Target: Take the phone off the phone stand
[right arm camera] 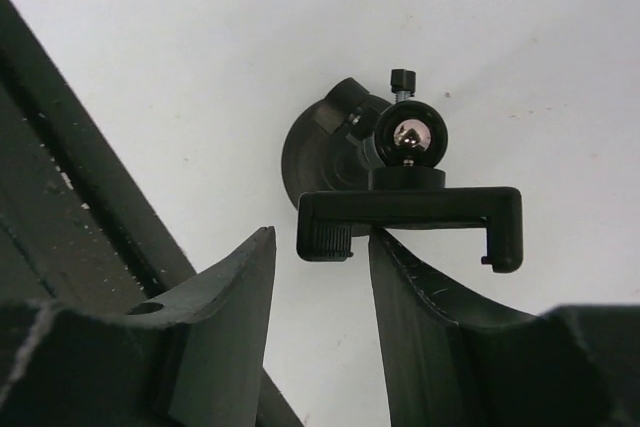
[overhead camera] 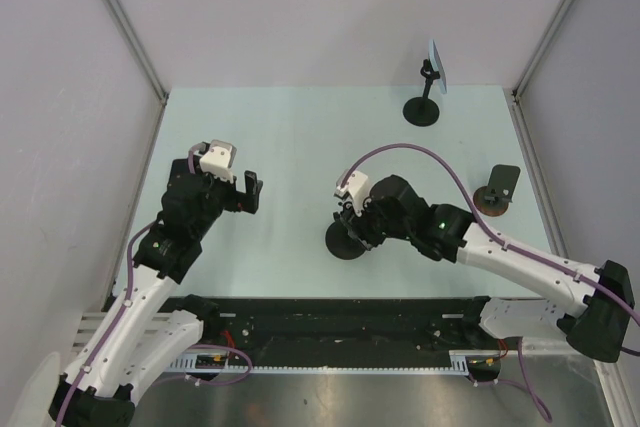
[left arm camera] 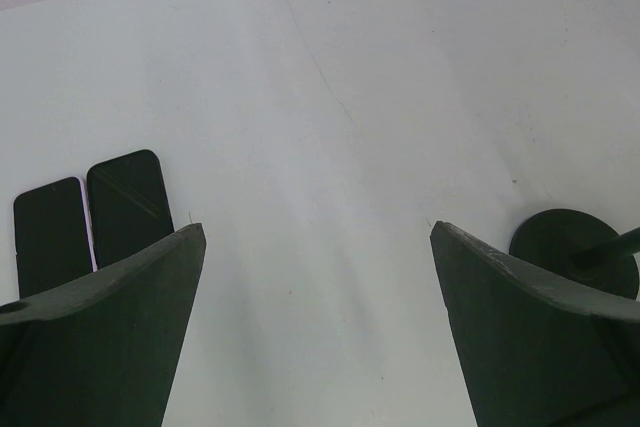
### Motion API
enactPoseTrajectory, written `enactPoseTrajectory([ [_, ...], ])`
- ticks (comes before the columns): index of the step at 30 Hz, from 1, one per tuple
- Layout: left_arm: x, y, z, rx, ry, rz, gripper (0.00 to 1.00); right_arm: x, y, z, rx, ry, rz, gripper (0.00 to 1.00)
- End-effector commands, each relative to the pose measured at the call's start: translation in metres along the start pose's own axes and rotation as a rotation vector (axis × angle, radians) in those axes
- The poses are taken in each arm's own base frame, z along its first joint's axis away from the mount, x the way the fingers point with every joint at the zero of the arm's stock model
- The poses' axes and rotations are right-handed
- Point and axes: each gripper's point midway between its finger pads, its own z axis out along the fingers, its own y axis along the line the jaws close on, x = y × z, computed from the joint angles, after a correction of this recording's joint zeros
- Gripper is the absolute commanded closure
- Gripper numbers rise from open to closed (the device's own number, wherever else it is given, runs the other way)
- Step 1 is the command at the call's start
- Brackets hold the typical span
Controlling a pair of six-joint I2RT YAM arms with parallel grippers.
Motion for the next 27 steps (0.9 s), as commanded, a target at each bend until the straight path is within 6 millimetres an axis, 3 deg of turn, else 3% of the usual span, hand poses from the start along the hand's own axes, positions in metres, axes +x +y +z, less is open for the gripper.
enactPoseTrajectory([
  [1, -0.01, -0.002, 0.0, 0.016, -0.042, 0.045, 0.0, -0.021, -0.014, -0.001, 0.118, -0.05, -0.018, 0.53],
  [10, -0.009, -0.002, 0.0, 0.018, -0.041, 0.046, 0.0, -0.016, -0.01, 0.008, 0.159, -0.018, -0.061, 0.55],
  [13, -0.01, -0.001, 0.0, 0.015, -0.042, 0.045, 0.0, -0.017, -0.008, 0.01, 0.168, -0.021, -0.071, 0.61],
  [16, -0.009, -0.001, 0.0, 0.015, -0.041, 0.045, 0.0, -0.021, -0.005, 0.01, 0.158, -0.038, -0.065, 0.72],
  [21, -0.009, -0.001, 0.0, 0.013, -0.042, 0.045, 0.0, -0.029, -0.003, 0.009, 0.14, -0.074, -0.012, 1.0],
  [27, -0.01, -0.002, -0.001, 0.016, -0.044, 0.044, 0.0, -0.04, 0.005, 0.006, 0.054, -0.126, 0.127, 1.0],
])
